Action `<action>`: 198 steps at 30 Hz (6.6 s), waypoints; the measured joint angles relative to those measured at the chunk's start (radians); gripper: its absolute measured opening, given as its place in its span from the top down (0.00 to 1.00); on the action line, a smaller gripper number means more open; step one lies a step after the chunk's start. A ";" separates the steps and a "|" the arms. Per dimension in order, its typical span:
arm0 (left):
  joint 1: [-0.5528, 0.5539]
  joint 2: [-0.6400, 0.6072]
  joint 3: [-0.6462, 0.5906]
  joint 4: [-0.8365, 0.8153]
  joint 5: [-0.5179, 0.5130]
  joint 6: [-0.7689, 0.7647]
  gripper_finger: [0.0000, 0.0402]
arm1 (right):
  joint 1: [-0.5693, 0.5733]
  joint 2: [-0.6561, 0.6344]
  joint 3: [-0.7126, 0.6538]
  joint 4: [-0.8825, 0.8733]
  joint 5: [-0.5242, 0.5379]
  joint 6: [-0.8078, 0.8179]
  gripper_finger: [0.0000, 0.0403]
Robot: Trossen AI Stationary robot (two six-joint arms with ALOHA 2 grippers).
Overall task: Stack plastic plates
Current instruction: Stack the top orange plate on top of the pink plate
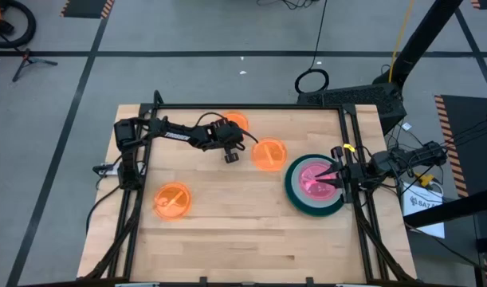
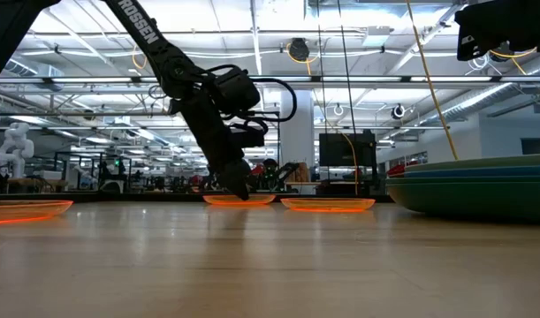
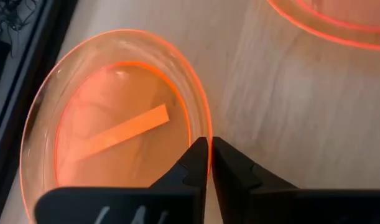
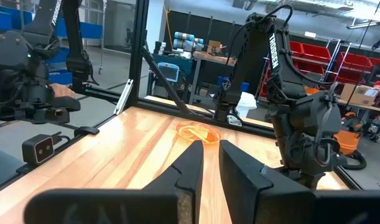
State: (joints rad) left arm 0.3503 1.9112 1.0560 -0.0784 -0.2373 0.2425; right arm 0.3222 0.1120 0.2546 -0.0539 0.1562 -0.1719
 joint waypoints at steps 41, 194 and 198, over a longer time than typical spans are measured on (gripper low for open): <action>-0.362 -0.201 0.000 0.163 -0.027 -0.103 0.99 | 0.000 0.000 0.000 0.026 0.018 0.017 0.88; -0.628 -0.452 0.000 -0.255 -0.062 -0.281 0.70 | 0.153 1.371 1.126 -1.330 0.260 0.665 1.00; -0.628 -0.452 0.000 -0.255 -0.062 -0.281 0.70 | 0.216 1.338 1.126 -1.355 0.261 0.766 1.00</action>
State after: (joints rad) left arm -0.2775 1.4593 1.0561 -0.3336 -0.2989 -0.0383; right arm 0.5381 1.4504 1.3808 -1.4091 0.4175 0.5942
